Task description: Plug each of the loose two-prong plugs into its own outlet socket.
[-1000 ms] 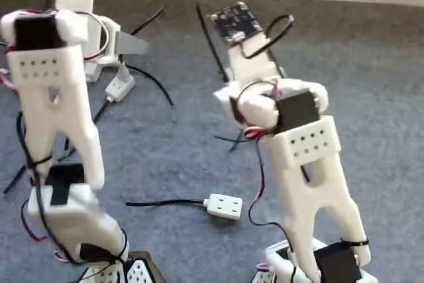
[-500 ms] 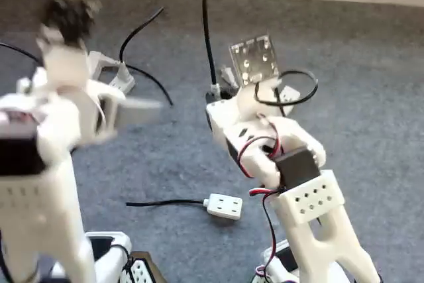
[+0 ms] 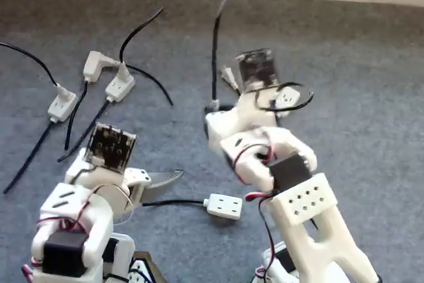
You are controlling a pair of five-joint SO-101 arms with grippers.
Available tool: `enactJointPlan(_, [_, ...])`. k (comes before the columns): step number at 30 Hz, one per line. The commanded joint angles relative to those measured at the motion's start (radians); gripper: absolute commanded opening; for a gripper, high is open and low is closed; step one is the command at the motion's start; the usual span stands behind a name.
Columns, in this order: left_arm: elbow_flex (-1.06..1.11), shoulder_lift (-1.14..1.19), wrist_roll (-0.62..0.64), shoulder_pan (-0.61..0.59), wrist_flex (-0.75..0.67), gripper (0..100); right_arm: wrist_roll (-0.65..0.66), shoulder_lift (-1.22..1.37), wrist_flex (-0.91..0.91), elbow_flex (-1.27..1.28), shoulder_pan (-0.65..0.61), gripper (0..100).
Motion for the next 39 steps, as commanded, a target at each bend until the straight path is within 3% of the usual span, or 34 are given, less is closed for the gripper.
enactJointPlan(1, [0.068, -0.062, 0.011, 0.012, -0.034, 48, -0.011, -0.024, 0.056, -0.002, -0.079, 0.5])
enactJointPlan(15, [0.174, -0.114, 0.025, 0.010, -0.112, 48, -0.018, -0.022, -0.070, 0.107, -0.274, 0.5])
enactJointPlan(25, [0.252, -0.111, 0.021, 0.002, -0.186, 48, -0.011, -0.033, 0.038, 0.067, -0.266, 0.5])
enactJointPlan(34, [0.255, -0.111, 0.020, -0.030, -0.189, 48, 0.054, -0.033, 0.231, -0.051, -0.145, 0.5])
enactJointPlan(39, [0.255, -0.111, 0.020, -0.030, -0.187, 48, 0.054, -0.033, 0.246, -0.048, -0.137, 0.5])
